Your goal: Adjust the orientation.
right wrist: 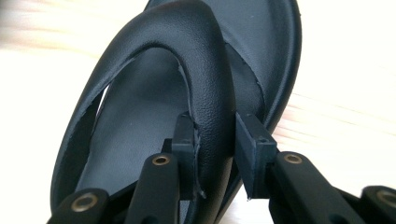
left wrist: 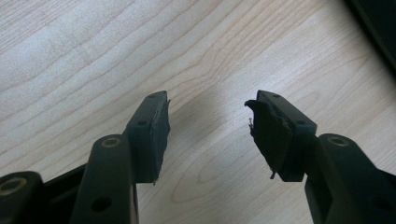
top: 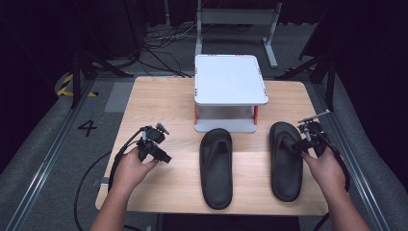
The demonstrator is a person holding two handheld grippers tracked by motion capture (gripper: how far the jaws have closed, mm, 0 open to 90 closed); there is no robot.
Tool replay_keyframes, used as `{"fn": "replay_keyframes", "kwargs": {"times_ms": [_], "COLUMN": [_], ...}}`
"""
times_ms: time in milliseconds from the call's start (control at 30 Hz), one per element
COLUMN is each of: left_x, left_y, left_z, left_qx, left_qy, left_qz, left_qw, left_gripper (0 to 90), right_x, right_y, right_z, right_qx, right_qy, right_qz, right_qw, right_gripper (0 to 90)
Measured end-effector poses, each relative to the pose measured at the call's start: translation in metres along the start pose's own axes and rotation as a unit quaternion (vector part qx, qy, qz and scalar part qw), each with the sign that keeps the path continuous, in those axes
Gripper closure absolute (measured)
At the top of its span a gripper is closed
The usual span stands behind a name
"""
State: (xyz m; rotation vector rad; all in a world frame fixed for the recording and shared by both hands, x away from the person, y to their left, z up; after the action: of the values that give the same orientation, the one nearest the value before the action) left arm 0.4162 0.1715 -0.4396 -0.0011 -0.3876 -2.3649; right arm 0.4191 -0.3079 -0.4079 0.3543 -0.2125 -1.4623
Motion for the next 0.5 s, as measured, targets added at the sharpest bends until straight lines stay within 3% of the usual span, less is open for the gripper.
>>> {"fn": "replay_keyframes", "kwargs": {"times_ms": [267, 400, 500], "left_x": [0.0, -0.001, -0.001], "left_y": [0.0, 0.001, 0.002], "left_z": [0.001, 0.002, 0.001], "left_qx": [0.002, 0.003, 0.003], "left_qy": [0.0, 0.0, 0.002], "left_qz": [0.001, -0.002, -0.003], "left_qw": [1.0, 1.0, 1.0], "left_gripper": [46.9, 47.0, 47.0], "right_x": [-0.051, -0.076, -0.084], "right_y": [-0.005, -0.006, -0.004], "right_z": [0.003, -0.005, -0.012], "right_qx": [-0.005, -0.008, -0.013], "right_qy": [0.054, 0.08, 0.084], "right_qz": [0.04, 0.037, 0.026], "right_qw": [0.9977, 0.9961, 0.996], "right_gripper": [71.3, 71.2, 71.0]}}
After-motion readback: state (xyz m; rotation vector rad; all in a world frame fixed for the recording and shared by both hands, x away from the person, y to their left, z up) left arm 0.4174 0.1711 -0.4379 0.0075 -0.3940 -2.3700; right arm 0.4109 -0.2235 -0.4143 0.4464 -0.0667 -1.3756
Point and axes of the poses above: each handheld gripper's, and its own axes: z roughly backward along the jaws, y roughly out of its top, x roughly to its right, the point moved 2 cm from there along -z, roughly forward along the jaws, and after that the axes turned 11 degrees about -z, right-handed, at the moved point
